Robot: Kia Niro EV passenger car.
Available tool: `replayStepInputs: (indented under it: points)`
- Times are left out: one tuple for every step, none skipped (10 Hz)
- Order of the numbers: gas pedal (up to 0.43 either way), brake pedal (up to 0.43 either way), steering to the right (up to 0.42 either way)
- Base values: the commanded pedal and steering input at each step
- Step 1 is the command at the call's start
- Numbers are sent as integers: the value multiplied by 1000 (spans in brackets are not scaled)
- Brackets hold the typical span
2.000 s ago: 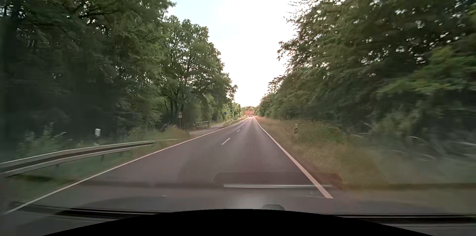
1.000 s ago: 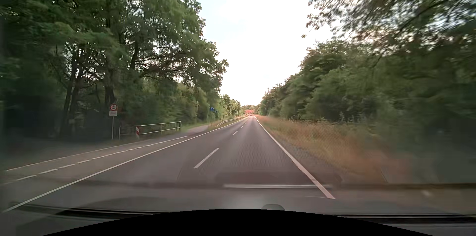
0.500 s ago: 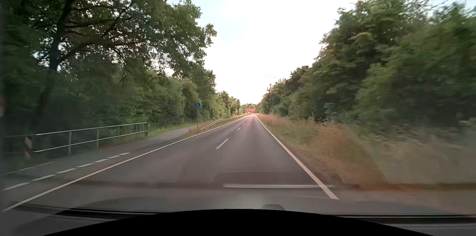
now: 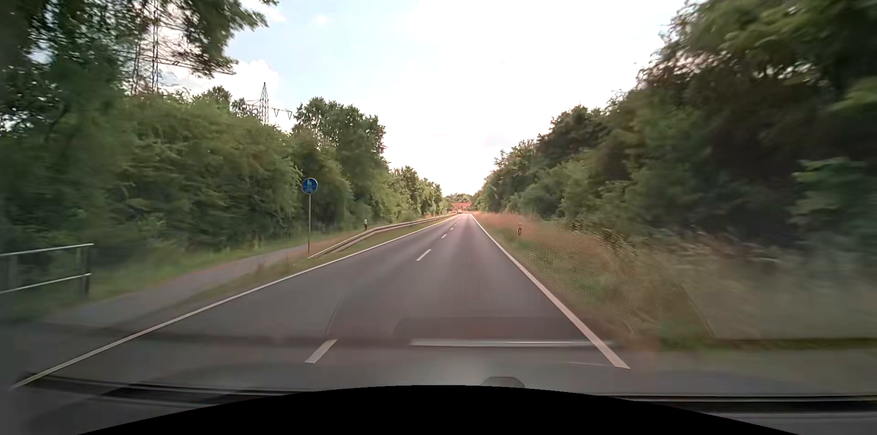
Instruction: Follow the waypoints while adhering to traffic rules and regulations
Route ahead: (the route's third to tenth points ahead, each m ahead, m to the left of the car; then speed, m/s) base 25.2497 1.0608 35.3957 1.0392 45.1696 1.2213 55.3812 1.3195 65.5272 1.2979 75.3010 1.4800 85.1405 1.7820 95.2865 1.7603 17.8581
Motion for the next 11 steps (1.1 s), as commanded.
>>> replayStepInputs:
  points:
    - [67, 0, -4]
    - [67, 0, -4]
    - [67, 0, -4]
    - [67, 0, -4]
    - [67, 0, -4]
    - [67, 0, -4]
    - [67, 0, -4]
    - [67, 0, -4]
    - [67, 0, -4]
    - [67, 0, -4]
    - [67, 0, -4]
